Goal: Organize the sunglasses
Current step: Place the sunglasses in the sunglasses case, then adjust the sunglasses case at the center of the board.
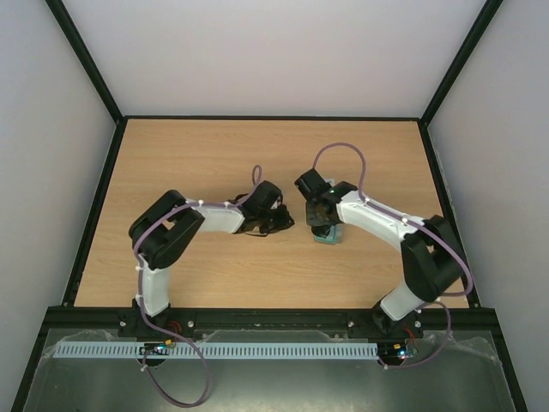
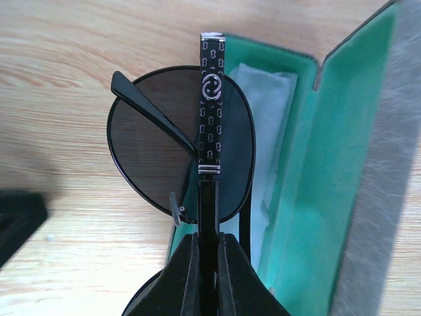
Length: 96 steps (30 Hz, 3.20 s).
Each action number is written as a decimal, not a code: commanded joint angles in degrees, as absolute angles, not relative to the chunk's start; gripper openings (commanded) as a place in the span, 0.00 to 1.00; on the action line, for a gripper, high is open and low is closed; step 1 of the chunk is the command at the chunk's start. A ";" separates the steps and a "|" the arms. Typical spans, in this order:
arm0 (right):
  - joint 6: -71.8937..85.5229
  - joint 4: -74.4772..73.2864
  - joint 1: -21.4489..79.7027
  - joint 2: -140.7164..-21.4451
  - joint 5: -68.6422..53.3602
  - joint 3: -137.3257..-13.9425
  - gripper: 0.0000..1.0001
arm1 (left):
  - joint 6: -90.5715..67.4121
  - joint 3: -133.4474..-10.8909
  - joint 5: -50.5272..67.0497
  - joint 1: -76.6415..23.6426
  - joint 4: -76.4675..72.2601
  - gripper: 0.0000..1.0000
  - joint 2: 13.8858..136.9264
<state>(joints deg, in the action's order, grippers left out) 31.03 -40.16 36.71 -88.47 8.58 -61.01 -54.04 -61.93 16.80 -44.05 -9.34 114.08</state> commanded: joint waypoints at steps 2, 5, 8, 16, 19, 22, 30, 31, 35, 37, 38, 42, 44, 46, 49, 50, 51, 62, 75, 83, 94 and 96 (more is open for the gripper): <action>32.47 -39.31 36.19 -94.49 12.74 -61.24 0.01 | -52.47 -54.32 14.20 -43.13 -6.77 0.21 107.15; 32.92 -40.17 36.20 -97.13 16.53 -61.82 0.01 | -51.97 -51.62 14.02 -42.74 -7.22 0.23 104.12; 33.41 -41.06 36.21 -98.79 19.13 -62.02 0.01 | -51.61 -49.47 14.29 -42.29 -7.87 0.24 102.15; 36.02 -41.53 36.21 -98.96 21.49 -61.57 0.01 | -51.36 -44.83 15.22 -41.23 -10.07 0.24 98.92; 36.12 -41.82 36.21 -100.46 22.02 -62.48 0.01 | -51.34 -44.32 15.60 -40.98 -10.45 0.24 98.79; 38.12 -41.38 36.08 -101.64 23.05 -62.69 0.01 | -51.15 -44.13 15.81 -40.87 -10.38 0.24 98.57; 40.51 -39.26 35.77 -104.60 22.01 -63.34 0.01 | -49.57 -43.16 16.72 -40.19 -9.23 0.24 98.02; 40.73 -38.90 35.75 -104.63 21.76 -63.37 0.01 | -49.33 -43.03 16.78 -40.10 -8.96 0.24 97.89; 40.88 -37.65 35.76 -104.86 20.66 -63.26 0.01 | -48.63 -42.66 17.03 -39.52 -8.44 0.24 97.58; 40.66 -37.00 35.75 -104.78 20.12 -63.04 0.02 | -48.58 -42.55 17.12 -39.30 -8.52 0.24 97.47; 40.51 -36.69 35.76 -104.83 20.16 -62.94 0.01 | -48.60 -42.57 17.09 -39.29 -8.65 0.24 97.55; 39.96 -36.36 35.72 -105.20 20.77 -62.85 0.01 | -48.83 -42.62 17.57 -39.29 -9.18 0.24 97.98; 39.90 -36.46 35.72 -105.30 21.33 -62.95 0.01 | -48.87 -42.53 17.58 -39.29 -9.14 0.24 98.01; 39.61 -36.45 35.68 -105.78 21.85 -63.20 0.01 | -48.78 -42.46 17.53 -39.29 -8.93 0.24 97.87; 39.32 -36.41 35.66 -106.81 21.60 -63.62 0.01 | -48.69 -42.50 17.39 -39.29 -8.56 0.24 97.57; 39.36 -36.35 35.68 -106.82 21.48 -63.41 0.01 | -48.69 -42.41 17.36 -39.29 -8.49 0.24 97.42; 39.36 -36.18 35.63 -106.63 21.37 -63.25 0.01 | -48.68 -42.35 17.30 -39.29 -8.46 0.24 97.34; 38.04 -41.62 35.73 -98.36 23.16 -67.64 0.39 | -49.00 -42.22 16.96 -39.37 -8.59 0.24 97.33; 36.70 -34.68 26.87 -85.39 15.42 -61.54 0.47 | -50.48 -44.55 16.61 -41.32 -9.83 0.24 100.86; 37.39 -26.78 19.76 -76.28 6.86 -52.79 0.12 | -50.45 -53.83 19.64 -43.05 -10.29 0.02 110.11; 37.71 -19.81 16.13 -77.14 -2.53 -45.65 0.02 | -50.20 -68.26 20.65 -45.48 -7.52 0.02 122.14; 37.36 -17.67 16.15 -78.21 -5.99 -44.78 0.02 | -50.38 -68.89 20.65 -45.60 -7.56 0.02 122.89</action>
<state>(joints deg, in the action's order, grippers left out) 37.34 -22.79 16.45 -77.03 -0.19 -46.57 -50.48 -67.99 20.80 -45.12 -11.27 119.98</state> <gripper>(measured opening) 0.027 0.022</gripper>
